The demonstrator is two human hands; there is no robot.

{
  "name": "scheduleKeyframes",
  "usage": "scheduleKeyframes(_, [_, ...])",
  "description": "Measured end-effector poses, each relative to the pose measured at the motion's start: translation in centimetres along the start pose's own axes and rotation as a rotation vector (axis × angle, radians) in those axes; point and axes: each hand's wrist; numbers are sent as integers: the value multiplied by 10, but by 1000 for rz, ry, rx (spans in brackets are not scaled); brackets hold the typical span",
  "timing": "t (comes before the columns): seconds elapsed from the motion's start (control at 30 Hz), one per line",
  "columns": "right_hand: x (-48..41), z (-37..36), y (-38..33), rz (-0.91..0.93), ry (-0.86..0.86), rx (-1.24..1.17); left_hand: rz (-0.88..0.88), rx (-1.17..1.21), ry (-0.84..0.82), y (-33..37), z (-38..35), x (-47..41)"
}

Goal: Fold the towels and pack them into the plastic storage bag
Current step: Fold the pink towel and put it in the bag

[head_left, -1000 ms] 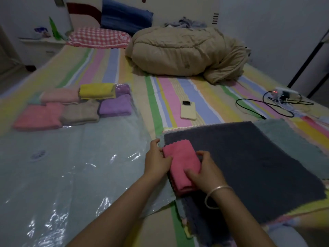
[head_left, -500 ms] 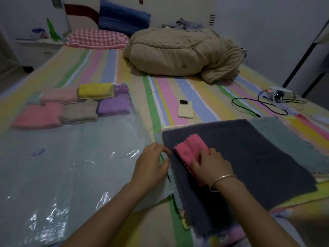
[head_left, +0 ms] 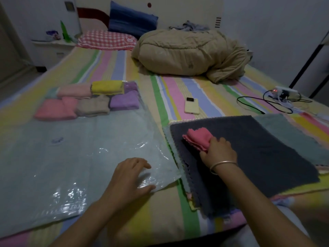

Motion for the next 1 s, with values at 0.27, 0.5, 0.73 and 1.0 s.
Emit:
scheduleKeyframes(0.27, [63, 15, -51, 331, 113, -651, -6, -124, 12, -53, 59, 53])
scheduleKeyframes(0.5, [122, 21, -79, 498, 179, -880, 93, -381, 131, -55, 94, 82])
scheduleKeyframes(0.73, [170, 1, -89, 857, 292, -326, 433, 369, 167, -32, 118, 49])
scheduleKeyframes(1.0, [172, 5, -105, 570, -1, -198, 228, 367, 113, 18, 116, 10])
Point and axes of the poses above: each hand's wrist, its own x-axis away from the middle knuckle, its own z-axis out of the back of the hand, y = z × x, and after that the axes turned 3 degrees about x, right-handed
